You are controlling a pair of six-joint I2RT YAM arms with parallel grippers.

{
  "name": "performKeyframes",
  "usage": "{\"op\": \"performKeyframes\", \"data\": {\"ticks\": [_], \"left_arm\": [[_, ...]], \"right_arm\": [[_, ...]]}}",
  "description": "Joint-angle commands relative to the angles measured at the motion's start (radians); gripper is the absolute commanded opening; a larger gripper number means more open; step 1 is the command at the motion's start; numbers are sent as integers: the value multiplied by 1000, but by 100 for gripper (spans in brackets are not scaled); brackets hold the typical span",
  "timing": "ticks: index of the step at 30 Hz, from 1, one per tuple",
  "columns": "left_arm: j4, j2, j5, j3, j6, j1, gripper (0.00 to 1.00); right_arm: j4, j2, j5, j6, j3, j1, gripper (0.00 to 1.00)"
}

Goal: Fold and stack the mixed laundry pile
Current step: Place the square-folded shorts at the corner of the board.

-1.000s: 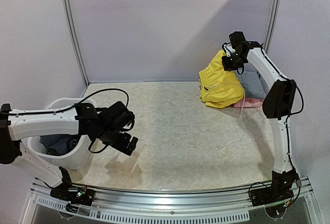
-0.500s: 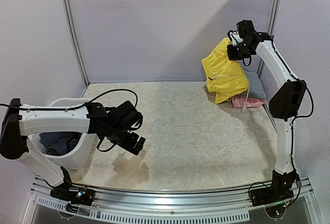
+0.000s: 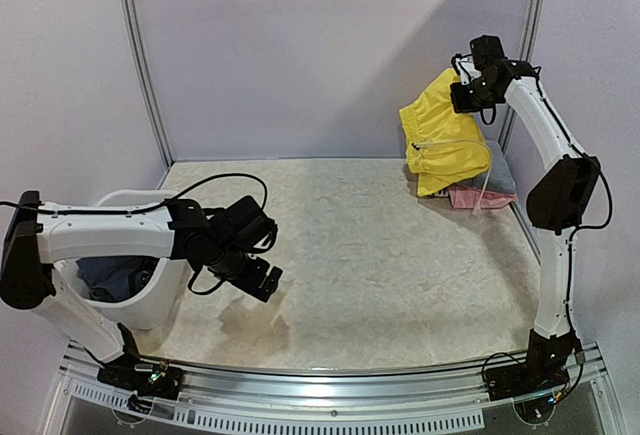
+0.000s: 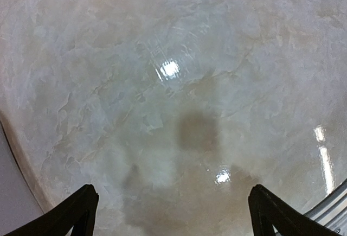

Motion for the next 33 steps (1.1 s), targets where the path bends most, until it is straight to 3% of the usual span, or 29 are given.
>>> {"op": "performKeyframes", "data": {"ticks": [1,33], "left_arm": [[-35,-41,6,-2,-20,-14,99],[-158,-28,21,13,-81,-14,99]], "right_arm": [[85,31,5,-18,30,-43,0],[353,321,-187,-130,-15,-291,0]]}}
